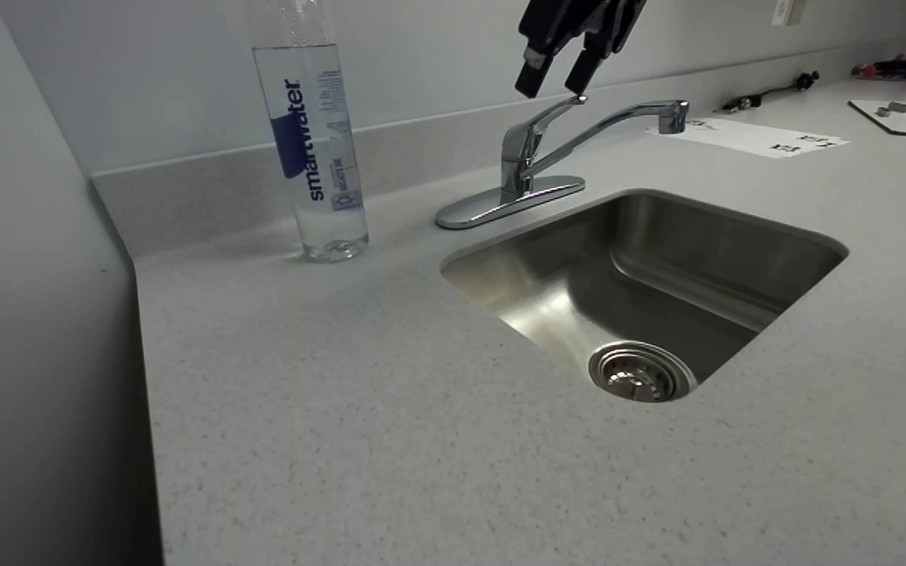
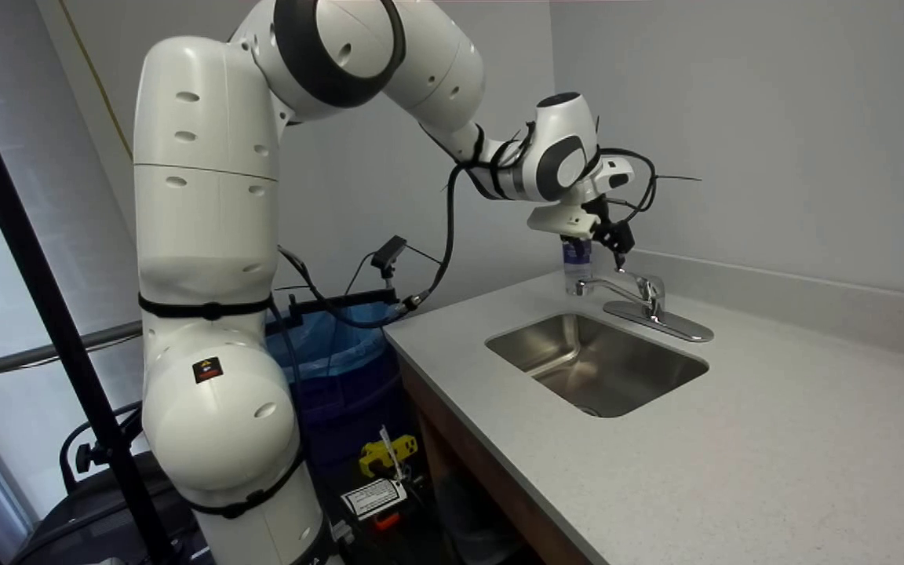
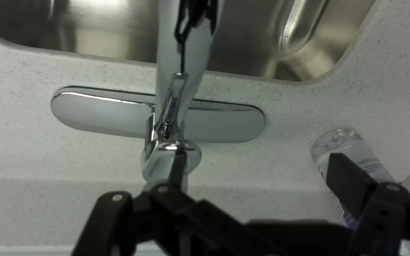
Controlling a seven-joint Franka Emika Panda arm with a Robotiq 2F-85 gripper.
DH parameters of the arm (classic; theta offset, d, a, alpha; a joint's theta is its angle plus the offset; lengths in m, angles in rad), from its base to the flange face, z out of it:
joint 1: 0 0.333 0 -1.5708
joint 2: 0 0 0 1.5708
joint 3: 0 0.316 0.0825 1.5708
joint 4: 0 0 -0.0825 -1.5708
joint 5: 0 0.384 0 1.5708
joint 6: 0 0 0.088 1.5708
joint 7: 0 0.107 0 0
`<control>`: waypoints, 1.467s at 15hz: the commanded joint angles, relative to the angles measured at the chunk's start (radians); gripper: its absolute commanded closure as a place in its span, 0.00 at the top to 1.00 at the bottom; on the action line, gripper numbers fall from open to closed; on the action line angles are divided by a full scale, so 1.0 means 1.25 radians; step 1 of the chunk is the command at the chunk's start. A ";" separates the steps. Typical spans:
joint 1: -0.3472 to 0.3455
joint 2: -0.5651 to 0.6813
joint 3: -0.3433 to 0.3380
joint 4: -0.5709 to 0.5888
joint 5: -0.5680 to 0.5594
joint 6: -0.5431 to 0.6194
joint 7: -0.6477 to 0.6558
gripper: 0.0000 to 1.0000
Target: Open the tap
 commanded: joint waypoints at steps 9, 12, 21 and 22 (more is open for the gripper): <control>-0.016 -0.113 0.005 -0.084 0.061 0.005 -0.029 1.00; -0.017 -0.152 0.005 -0.089 0.082 -0.020 -0.033 1.00; -0.015 -0.285 -0.019 -0.130 0.088 -0.158 -0.021 1.00; -0.016 -0.303 -0.024 -0.140 0.087 -0.169 -0.018 1.00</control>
